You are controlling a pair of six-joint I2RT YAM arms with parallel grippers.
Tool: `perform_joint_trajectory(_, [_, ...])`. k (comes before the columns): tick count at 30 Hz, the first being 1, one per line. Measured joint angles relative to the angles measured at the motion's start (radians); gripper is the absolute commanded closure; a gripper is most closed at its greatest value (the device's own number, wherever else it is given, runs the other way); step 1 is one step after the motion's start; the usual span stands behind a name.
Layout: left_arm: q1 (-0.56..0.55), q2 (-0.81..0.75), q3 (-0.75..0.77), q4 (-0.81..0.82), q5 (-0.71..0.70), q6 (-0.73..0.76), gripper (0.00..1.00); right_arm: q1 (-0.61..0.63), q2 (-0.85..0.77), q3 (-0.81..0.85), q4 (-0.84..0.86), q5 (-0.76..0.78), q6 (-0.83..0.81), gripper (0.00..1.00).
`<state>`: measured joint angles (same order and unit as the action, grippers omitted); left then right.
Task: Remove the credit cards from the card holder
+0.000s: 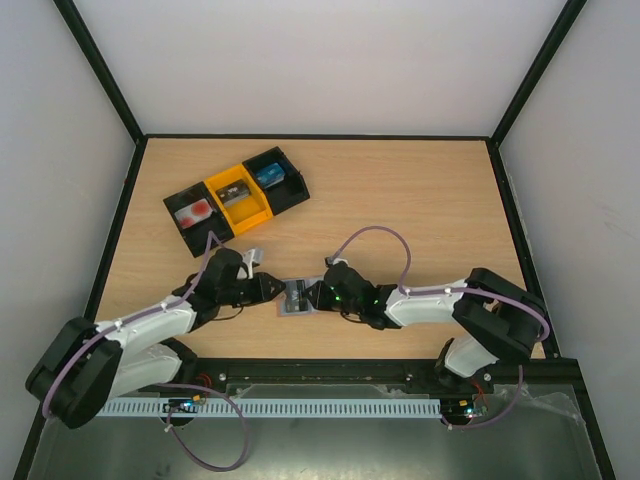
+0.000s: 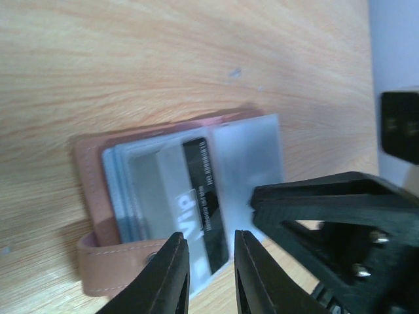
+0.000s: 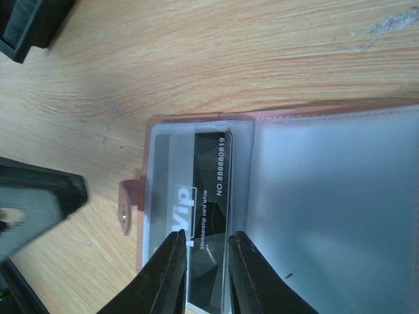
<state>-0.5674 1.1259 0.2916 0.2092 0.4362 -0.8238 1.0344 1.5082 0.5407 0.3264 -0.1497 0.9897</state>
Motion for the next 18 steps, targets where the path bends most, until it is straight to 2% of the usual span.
perform_joint_trajectory(5, [0.000,-0.032,0.010,0.007,0.000,-0.006,0.82,-0.001,0.026,0.002,0.001,-0.013,-0.002,0.81])
perform_joint_trajectory(13, [0.000,0.134,0.017,0.053,0.010,0.012,0.97,-0.010,0.062,0.007,0.014,-0.027,-0.002,0.81])
perform_joint_trajectory(18, [0.000,0.188,0.017,0.085,0.008,0.021,0.97,-0.016,0.091,0.006,0.032,-0.035,-0.001,0.81])
